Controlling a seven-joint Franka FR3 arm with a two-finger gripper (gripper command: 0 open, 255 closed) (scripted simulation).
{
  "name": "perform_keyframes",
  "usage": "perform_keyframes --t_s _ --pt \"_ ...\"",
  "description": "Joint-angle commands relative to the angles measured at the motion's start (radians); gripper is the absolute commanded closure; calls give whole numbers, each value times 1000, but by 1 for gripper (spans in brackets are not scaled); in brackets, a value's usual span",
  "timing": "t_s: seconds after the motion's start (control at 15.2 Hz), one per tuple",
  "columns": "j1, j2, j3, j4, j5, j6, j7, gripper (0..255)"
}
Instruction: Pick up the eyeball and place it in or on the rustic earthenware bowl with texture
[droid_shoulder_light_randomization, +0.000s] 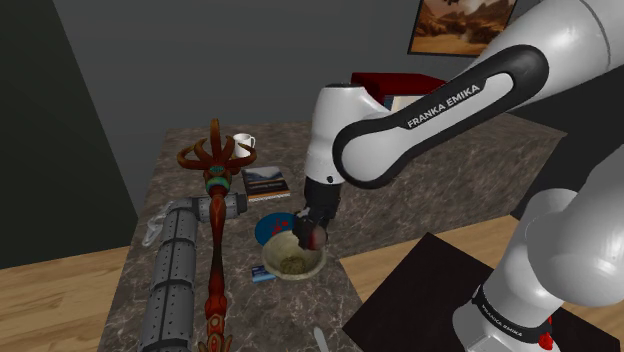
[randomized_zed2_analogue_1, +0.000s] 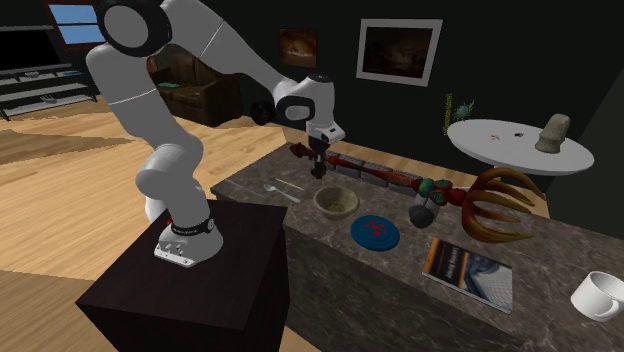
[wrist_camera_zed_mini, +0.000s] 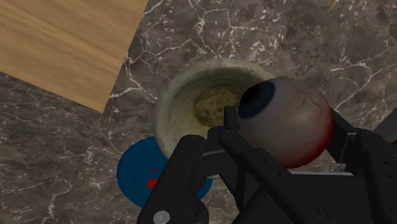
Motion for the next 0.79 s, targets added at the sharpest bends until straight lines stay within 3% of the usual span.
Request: perform_keyframes --t_s 0.0,0.2,0.73 --pt "-24 66 -12 63 -32 0 -10 255" --pt "-56 168 -37 174 -79 -17 -30 255" --pt "-54 246 -34 138 -90 96 -30 255"
